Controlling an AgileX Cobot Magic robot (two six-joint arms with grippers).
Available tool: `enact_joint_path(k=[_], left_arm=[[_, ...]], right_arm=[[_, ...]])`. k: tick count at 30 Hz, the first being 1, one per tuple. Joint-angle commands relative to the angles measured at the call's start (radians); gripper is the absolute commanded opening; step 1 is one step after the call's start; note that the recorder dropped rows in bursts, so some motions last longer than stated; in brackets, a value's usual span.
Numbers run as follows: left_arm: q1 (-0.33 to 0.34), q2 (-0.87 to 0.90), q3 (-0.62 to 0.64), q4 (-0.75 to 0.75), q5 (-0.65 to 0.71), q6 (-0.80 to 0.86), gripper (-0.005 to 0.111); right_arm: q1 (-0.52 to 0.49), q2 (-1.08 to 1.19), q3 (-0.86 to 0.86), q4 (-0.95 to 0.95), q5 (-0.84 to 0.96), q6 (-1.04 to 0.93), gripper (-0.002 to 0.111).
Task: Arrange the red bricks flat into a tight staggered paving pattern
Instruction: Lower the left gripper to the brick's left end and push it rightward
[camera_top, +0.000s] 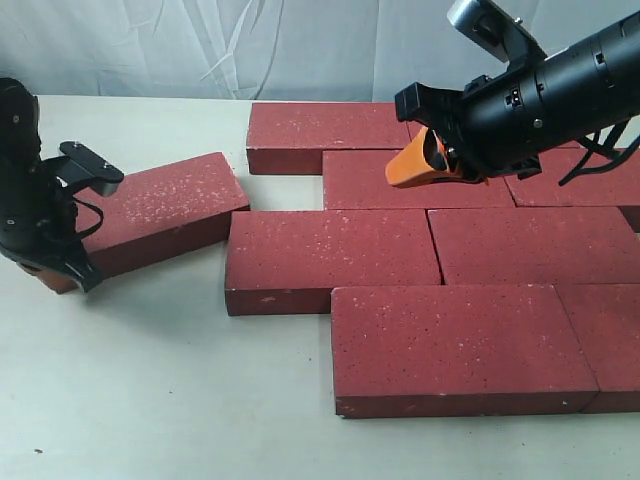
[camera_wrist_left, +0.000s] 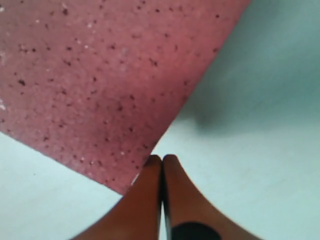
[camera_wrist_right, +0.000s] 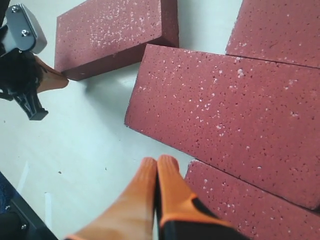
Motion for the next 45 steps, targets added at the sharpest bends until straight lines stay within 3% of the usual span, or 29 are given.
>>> enact_joint_path(k=[1,12,31,45], left_arm=[[0.039,-0.008,0.004,0.005,-0.060,-0.008,0.000],[0.097,0.012,0.004,-0.020,-0.204,-0.008,0.000],[0.098,0.090,0.004,0.038,-0.416,-0.008,0.000],[0.098,-0.008,0.000,0.039,-0.378,-0.061,0.000]], right_arm=[[0.000,-0.009,0.003,-0.002,-0.001,-0.011,-0.001],[0.000,-0.009,0.003,-0.004,-0.001,-0.011,-0.001],[0.000,-0.009,0.003,-0.013,-0.003,-0.013,-0.001],[0.000,-0.009,0.003,-0.014,-0.005,-0.013,-0.001]])
